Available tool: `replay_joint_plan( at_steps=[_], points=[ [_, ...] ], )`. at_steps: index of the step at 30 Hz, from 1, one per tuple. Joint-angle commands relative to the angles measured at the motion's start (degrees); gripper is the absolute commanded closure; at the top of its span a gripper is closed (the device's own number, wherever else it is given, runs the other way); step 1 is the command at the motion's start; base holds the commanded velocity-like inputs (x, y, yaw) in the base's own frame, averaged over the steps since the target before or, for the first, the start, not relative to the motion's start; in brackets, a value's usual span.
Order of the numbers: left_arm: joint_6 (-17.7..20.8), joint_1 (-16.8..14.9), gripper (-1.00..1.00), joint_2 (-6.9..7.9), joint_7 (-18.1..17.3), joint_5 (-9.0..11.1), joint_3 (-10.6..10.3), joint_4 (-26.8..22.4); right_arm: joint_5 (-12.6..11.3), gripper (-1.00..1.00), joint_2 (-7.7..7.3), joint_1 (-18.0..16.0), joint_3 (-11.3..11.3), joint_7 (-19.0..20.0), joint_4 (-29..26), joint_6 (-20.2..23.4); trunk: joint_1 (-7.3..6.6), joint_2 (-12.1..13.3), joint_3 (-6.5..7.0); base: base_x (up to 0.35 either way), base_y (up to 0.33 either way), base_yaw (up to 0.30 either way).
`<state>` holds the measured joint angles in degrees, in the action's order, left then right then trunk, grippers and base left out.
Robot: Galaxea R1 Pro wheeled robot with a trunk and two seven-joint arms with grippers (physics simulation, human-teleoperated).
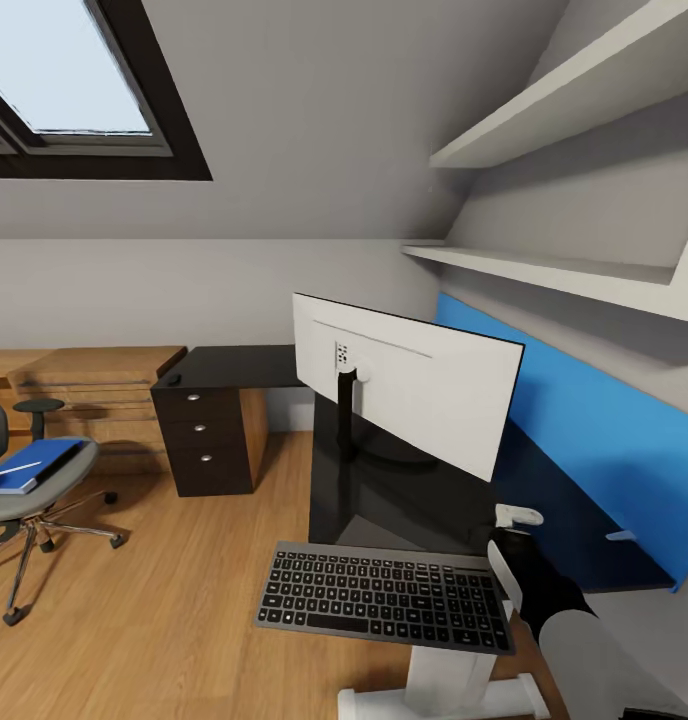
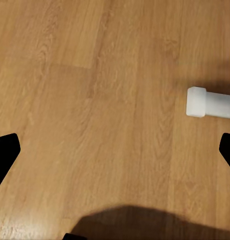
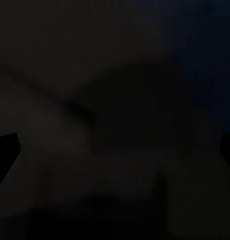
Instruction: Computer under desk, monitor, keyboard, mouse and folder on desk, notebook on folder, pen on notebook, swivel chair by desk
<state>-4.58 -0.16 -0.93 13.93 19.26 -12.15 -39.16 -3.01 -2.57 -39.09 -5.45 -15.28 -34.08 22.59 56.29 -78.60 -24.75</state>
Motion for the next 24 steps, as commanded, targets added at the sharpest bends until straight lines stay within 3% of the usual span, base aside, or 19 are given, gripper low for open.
replay_joint_plan(
  at_steps=[1,15,24],
  points=[
    [-0.3,0.0,-1.0,0.05,0.4,0.6,-0.3,0.0,-0.3,-1.0,0.0,0.0,0.1,-0.2,-0.1,0.3,0.0,0.0,-0.05,0.0,0.0,0.0],
    [-0.3,0.0,-1.0,0.05,0.4,0.6,-0.3,0.0,-0.3,-1.0,0.11,0.0,0.6,0.8,1.0,0.5,0.0,0.0,-0.05,0.0,0.0,0.0],
    [-0.3,0.0,-1.0,0.05,0.4,0.6,-0.3,0.0,-0.2,-1.0,0.1,0.0,2.1,0.8,2.2,0.5,0.0,0.0,-0.05,0.0,0.0,0.0]
  ],
)
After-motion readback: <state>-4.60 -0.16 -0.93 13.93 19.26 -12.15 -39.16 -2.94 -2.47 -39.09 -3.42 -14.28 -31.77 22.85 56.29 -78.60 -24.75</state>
